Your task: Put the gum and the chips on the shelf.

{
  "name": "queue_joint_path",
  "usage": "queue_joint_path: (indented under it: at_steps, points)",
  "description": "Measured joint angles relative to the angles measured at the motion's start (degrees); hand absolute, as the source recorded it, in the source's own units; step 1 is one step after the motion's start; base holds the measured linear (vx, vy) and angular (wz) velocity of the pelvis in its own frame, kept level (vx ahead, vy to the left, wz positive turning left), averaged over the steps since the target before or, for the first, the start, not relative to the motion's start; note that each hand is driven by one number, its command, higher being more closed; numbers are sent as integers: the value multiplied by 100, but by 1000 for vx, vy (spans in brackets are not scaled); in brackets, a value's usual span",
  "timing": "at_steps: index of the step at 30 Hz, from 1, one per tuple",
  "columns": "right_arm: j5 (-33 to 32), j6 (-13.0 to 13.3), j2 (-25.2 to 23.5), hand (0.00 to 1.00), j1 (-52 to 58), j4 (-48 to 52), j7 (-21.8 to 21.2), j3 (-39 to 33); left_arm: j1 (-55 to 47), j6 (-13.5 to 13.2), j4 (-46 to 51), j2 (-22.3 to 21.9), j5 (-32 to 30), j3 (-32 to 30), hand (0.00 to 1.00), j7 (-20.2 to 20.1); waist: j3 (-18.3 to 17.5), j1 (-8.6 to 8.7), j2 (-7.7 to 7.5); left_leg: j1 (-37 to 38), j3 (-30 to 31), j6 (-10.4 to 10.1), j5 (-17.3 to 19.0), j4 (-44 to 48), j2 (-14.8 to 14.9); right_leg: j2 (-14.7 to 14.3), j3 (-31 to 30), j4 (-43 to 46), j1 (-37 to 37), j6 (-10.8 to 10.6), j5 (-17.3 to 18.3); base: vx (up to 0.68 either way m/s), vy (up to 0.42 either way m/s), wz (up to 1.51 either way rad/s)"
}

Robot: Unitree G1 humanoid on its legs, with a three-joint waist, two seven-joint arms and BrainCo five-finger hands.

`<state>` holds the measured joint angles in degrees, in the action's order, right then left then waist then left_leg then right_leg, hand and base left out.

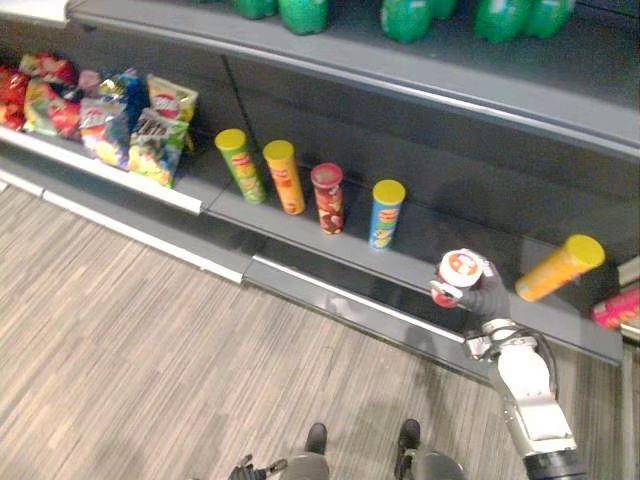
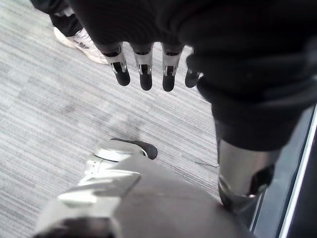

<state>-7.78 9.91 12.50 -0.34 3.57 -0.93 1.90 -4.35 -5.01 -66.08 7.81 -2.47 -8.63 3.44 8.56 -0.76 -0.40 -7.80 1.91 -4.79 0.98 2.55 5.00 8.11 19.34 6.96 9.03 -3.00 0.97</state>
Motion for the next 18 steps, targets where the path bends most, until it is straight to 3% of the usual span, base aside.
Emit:
queue_joint_path:
  at_steps: [1,3,8,18]
  points:
    - [2,2,0,100,0,0,90,-90,17,15,11,9,6,32,0,14,11,74,12,9,-576,43,-77,-40,34,14,124,-13,-125,-9,6,38,-31,83]
    - [49,9,-60,100,17,2,223,-132,14,15,65,25,4,58,0,38,16,72,-12,33,-961,56,-98,-57,39,17,161,-123,-243,-24,15,-15,52,38]
    - [178,4,-329,100,24,0,325,105,-44,25,67,-17,-9,62,0,122,17,44,32,148,-1240,105,-258,-459,-44,2,-100,-502,-221,-181,-105,-62,32,-18]
    - [557,-53,-347,100,-232,-194,973,15,89,19,81,-55,-16,155,0,312,48,55,153,250,-1595,126,-413,-804,-16,-118,-425,-706,-72,-175,-314,-16,8,-18]
